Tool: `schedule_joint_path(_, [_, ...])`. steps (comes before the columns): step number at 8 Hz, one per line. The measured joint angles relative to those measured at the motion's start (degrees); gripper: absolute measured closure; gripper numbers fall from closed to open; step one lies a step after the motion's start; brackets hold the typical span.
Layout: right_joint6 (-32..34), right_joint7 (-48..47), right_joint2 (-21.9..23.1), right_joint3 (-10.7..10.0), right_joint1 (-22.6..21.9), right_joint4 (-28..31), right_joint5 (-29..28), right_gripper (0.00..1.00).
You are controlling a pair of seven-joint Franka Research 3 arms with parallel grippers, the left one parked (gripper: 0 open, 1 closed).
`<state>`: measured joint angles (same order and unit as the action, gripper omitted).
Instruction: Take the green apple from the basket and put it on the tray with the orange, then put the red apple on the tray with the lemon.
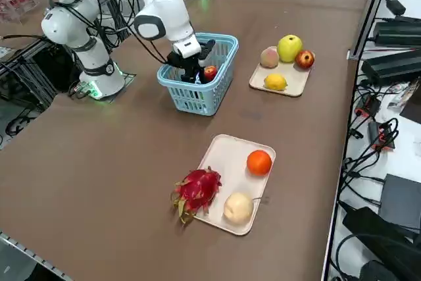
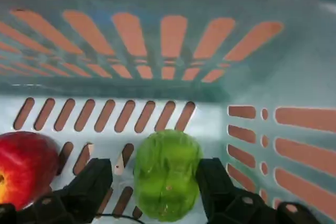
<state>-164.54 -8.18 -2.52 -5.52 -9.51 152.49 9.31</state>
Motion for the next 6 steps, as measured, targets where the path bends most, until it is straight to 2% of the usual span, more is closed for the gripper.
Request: schedule_joint_path(6, [-0.6,0.1,-1.6,0.0,1.1,0.2,0.0,0.00])
